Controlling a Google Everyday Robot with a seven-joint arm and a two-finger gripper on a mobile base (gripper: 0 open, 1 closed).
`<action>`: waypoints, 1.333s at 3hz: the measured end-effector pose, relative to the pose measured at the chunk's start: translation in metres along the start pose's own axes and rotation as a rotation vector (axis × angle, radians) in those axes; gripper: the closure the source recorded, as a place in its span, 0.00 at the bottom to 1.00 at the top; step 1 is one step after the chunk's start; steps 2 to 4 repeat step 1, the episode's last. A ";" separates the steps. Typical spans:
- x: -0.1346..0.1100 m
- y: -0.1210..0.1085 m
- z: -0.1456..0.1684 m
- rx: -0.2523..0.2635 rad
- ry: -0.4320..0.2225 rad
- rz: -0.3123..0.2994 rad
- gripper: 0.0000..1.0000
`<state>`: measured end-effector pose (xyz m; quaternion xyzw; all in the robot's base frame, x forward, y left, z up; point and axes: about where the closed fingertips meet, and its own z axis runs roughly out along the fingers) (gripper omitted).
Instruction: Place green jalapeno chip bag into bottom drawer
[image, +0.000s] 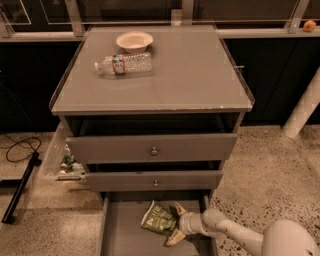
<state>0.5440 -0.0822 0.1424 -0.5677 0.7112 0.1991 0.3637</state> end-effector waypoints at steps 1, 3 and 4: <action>0.000 0.000 0.000 0.000 0.000 0.000 0.00; 0.000 0.000 0.000 0.000 0.000 0.000 0.00; 0.000 0.000 0.000 0.000 0.000 0.000 0.00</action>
Offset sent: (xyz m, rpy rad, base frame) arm 0.0000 0.0000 0.0000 0.0000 0.0000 0.0000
